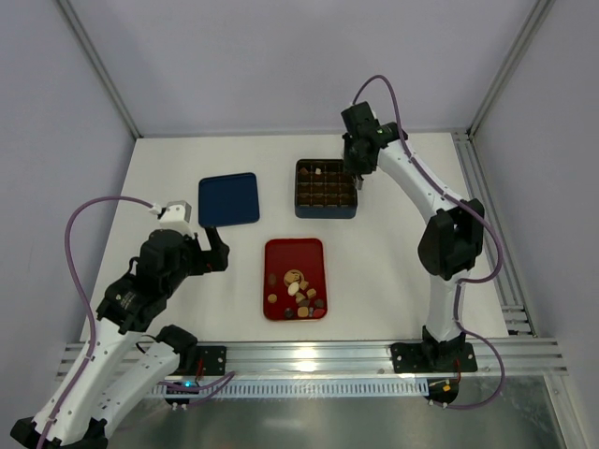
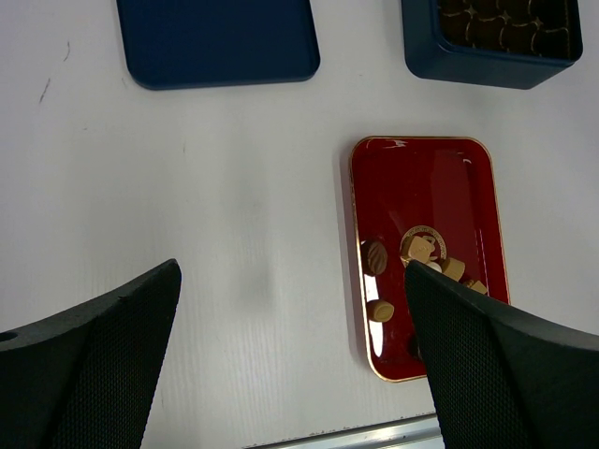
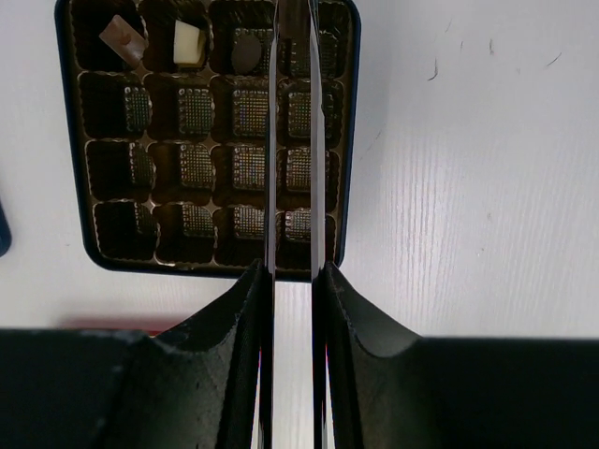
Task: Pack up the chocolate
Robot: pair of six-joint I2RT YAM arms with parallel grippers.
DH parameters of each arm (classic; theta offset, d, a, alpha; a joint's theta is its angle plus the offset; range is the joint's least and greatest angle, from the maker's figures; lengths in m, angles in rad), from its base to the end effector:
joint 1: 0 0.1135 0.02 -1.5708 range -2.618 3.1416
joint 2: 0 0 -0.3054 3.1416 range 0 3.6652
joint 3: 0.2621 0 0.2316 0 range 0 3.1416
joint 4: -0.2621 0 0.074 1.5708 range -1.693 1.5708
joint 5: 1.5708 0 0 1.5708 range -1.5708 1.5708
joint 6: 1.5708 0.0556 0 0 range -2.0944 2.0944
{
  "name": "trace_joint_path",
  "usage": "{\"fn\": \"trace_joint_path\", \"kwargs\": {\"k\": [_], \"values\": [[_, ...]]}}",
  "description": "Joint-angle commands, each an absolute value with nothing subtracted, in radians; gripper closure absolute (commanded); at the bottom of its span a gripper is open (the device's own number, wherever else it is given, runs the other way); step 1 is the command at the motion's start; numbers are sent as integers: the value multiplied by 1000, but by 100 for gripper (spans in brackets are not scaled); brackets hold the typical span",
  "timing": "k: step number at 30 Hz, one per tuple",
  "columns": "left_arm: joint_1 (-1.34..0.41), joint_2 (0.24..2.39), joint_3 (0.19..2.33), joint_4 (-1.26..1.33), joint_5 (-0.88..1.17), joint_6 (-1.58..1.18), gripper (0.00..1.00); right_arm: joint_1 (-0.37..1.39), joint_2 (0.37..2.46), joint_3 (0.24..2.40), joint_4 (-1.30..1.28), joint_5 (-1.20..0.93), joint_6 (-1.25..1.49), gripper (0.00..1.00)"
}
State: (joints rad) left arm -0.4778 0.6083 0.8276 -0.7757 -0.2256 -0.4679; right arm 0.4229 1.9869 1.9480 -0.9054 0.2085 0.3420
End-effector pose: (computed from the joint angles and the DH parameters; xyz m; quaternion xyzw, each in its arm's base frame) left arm 0.0799 -0.0274 0.3276 -0.0504 0.8688 -0.1322 0.4745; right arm 0.4101 0.1720 0.3401 -0.0062 0.9467 0.0225 0.3213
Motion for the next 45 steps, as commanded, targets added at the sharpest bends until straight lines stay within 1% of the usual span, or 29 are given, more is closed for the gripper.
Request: {"fn": "trace_joint_path", "kwargs": {"k": [1,17,18,21,24,29,34,38,41,45], "values": [[-482,601,825,-755,-238,-476,0,419,1985,1973,-899,235,334,76],[-482,603,825,-755,-233,-474,0,417,1982,1891,-867,236,345,75],[-482,603,825,-753,-233,-474,0,416,1980,1891,-865,236,348,71],[-482,604,825,-753,-233,-474,0,416,1982,1888,-864,233,347,66],[-482,604,825,-753,-233,-476,0,417,1976,1882,-864,230,348,64],[-482,606,825,-753,-232,-474,0,417,1959,1887,-862,225,348,54],[-482,606,825,-753,-232,-476,0,417,1942,1905,-882,222,350,54],[-482,604,825,-753,-230,-474,0,437,1879,1881,-891,209,356,55],[-482,603,825,-753,-230,-474,0,480,1789,1801,-881,210,356,55],[-482,598,824,-752,-229,-474,0,561,1643,1624,-858,199,367,55]]}}
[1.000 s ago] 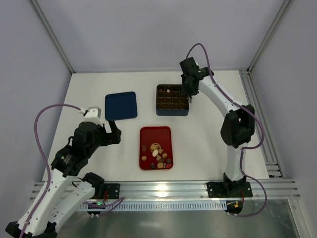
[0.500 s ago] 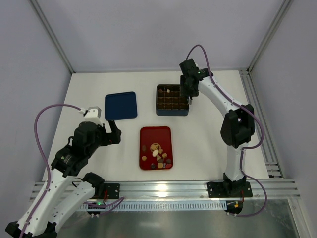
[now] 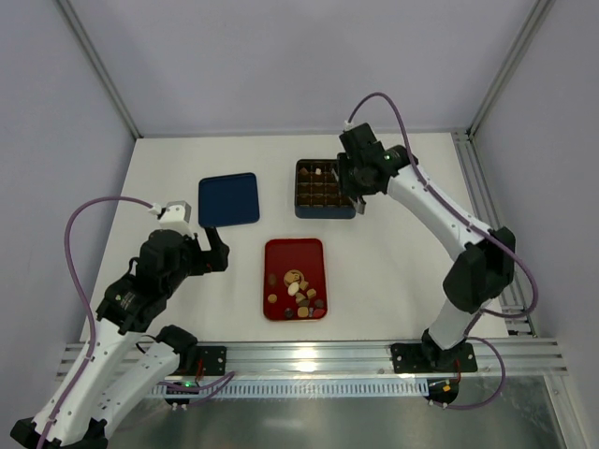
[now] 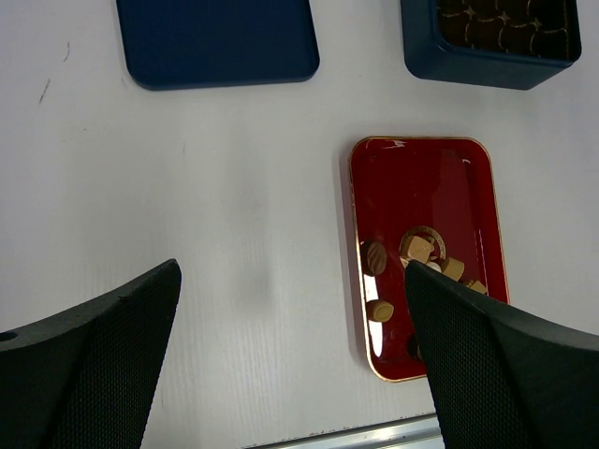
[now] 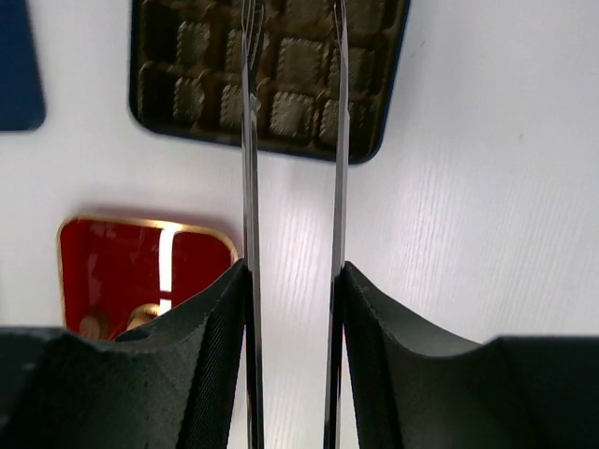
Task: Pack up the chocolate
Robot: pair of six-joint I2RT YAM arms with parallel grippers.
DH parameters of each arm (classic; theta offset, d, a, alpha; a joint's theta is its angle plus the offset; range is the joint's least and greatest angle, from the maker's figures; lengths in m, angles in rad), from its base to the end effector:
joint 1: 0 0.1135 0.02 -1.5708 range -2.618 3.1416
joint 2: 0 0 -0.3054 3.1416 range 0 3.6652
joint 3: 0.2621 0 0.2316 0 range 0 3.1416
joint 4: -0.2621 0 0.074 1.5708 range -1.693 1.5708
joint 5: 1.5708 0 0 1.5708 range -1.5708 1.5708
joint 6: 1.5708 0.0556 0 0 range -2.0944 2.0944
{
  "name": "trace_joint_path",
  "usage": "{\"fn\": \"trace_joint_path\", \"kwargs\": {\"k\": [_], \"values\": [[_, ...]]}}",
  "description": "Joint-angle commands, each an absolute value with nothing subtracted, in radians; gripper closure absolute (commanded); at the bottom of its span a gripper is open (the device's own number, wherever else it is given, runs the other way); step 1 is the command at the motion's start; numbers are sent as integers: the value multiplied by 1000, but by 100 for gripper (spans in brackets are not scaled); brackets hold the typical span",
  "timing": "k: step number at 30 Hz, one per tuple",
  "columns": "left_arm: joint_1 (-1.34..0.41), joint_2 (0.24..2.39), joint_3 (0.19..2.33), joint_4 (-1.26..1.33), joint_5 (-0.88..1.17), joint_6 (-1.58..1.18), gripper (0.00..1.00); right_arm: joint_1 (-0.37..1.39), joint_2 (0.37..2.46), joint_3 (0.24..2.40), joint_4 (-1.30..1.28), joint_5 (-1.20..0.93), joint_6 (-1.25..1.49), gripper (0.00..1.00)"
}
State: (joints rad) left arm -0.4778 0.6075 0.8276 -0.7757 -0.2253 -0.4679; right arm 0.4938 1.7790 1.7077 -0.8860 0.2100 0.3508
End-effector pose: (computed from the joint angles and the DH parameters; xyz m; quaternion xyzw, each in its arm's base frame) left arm 0.0797 -0.0273 0.3276 -0.0503 0.8686 -0.1325 0.4747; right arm 0.3440 0.1720 0.3513 -0.0362 0.9479 0.0319 0.3149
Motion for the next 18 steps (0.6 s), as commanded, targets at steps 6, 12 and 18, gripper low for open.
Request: {"fn": "trace_joint_path", "kwargs": {"k": [6,12,18], "values": [[-482,598,824,-749,-222,-474,0,774,1422,1403,-865,170,429,55],[-482,592,824,-752,-225,-474,0,943,1264,1243,-900,137,524,59],[-482,597,824,-750,-226,-474,0,1048,1206,1192,-948,149,589,59]]}}
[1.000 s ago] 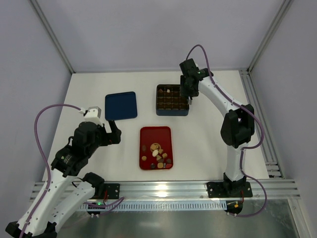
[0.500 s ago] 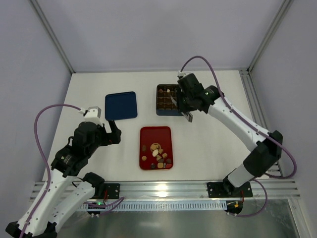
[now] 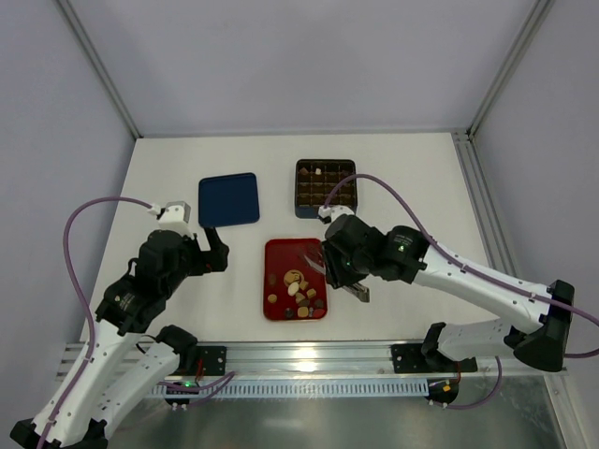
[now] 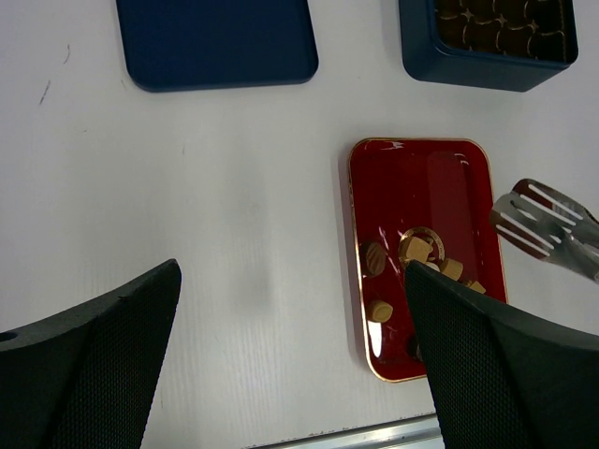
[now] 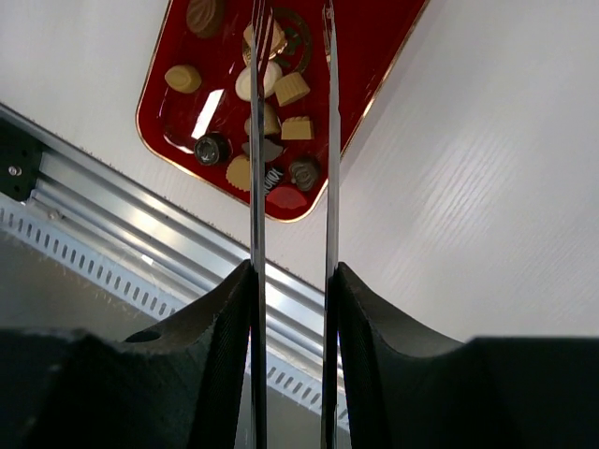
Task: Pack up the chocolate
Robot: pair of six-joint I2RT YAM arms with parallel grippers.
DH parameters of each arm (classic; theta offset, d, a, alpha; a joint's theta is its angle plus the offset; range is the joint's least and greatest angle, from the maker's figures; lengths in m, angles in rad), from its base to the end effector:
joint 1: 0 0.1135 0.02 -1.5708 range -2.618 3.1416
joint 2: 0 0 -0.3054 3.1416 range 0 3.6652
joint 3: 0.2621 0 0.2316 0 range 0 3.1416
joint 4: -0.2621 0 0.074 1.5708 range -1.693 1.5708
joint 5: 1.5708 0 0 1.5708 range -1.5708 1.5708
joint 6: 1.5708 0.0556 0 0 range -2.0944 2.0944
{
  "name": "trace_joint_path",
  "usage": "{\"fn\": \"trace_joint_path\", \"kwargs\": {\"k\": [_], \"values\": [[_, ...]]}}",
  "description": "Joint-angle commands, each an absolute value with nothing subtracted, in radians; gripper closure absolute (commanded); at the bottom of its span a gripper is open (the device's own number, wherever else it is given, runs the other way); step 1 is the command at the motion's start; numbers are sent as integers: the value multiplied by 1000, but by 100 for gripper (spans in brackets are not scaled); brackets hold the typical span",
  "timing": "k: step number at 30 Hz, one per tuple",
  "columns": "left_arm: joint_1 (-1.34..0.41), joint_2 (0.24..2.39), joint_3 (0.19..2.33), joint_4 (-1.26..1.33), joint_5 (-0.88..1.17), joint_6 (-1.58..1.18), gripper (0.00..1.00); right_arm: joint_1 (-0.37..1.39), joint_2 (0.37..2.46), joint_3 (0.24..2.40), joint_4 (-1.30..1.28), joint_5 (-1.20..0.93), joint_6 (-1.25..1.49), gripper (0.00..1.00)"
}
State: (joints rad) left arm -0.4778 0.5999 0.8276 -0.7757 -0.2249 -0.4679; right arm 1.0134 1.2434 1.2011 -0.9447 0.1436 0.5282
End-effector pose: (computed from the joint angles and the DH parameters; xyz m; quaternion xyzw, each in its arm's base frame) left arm 0.0783 -0.0266 0.3281 -0.0506 0.8668 -0.1344 0.4775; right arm 0.1226 0.1816 0.3455 -0.2094 0.9322 0.1507 0.2538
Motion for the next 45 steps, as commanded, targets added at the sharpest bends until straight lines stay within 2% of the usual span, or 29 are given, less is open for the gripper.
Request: {"fn": "trace_joint_path", "kwargs": {"k": [1,14,45], "values": [[-482,595,824,-752,-227,-474,0,1064,1206,1186,-946,144,597,59],[-482,598,824,-752,-227,-474,0,1157,1313,1170,-963,155,597,59],[-482,591,824,-752,-229,-472,1,1170,1393,1158,-977,164,568,58]]}}
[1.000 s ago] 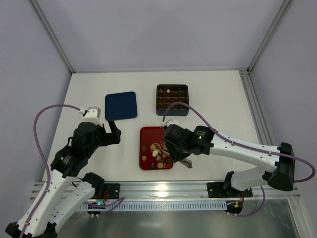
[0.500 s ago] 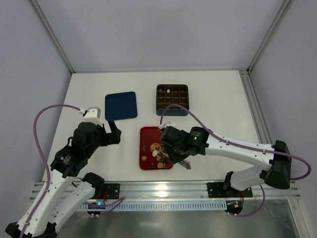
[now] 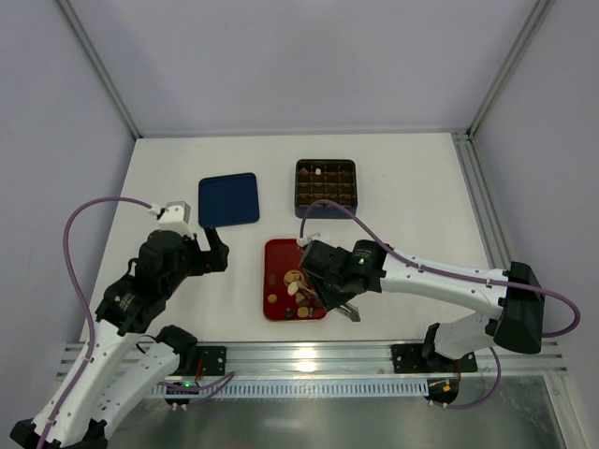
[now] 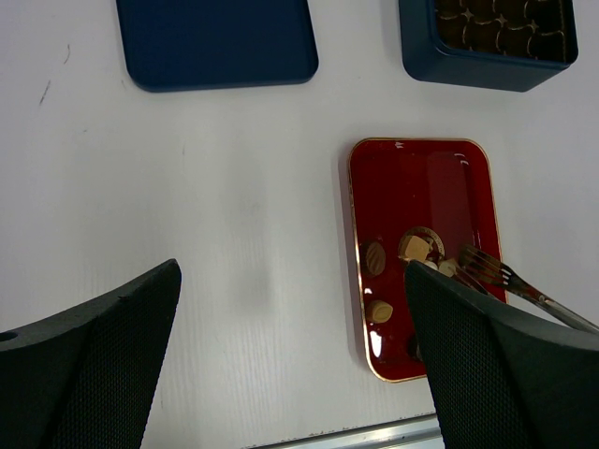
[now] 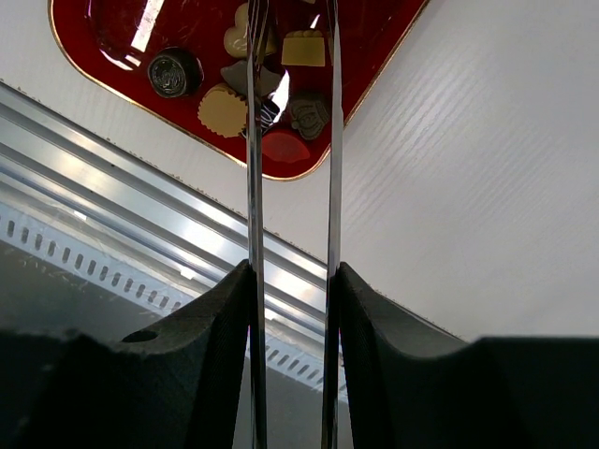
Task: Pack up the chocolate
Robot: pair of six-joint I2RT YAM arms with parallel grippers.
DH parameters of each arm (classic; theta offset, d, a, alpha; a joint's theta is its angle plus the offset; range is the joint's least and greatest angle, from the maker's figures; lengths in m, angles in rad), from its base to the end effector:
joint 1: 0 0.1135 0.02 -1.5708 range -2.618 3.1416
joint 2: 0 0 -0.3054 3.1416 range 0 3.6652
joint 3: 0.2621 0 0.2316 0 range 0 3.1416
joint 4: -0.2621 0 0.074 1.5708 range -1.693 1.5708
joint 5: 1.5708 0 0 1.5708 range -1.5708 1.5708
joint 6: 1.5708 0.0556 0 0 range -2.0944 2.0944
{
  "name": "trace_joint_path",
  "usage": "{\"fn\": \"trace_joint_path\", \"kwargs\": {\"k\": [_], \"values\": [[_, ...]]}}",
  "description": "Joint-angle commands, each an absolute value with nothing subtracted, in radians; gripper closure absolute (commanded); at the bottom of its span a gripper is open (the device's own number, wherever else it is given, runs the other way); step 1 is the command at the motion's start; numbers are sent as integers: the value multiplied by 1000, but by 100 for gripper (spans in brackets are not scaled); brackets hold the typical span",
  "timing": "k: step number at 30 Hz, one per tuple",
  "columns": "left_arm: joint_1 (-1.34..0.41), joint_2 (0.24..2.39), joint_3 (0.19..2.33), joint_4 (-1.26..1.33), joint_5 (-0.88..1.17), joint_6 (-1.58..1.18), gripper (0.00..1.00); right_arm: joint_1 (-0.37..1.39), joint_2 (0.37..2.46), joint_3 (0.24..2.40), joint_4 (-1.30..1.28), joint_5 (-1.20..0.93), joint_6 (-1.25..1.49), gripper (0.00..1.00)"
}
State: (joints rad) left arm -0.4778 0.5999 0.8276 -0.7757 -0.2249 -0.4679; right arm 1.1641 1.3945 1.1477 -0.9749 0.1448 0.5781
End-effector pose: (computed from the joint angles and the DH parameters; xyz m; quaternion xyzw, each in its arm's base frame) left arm 0.0783 -0.0266 0.3281 -0.0506 0.8668 -0.1344 0.4775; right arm 0.1032 0.2192 0.2965 -0.2717 0.9440 0.0866 0.1660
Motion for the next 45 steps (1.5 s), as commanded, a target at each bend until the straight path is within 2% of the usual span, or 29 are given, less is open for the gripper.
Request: {"fn": "trace_joint_path", "kwargs": {"k": [1,35,45], "values": [[-482,591,824,-750,-229,-472,0,1170,1394,1158,-976,166,568,58],[-482,581,824,-752,-233,-472,0,1155,1428,1206,-979,193,545,62],[-482,580,824,-753,-233,-474,0,1129,1430,1212,-960,166,528,69]]}}
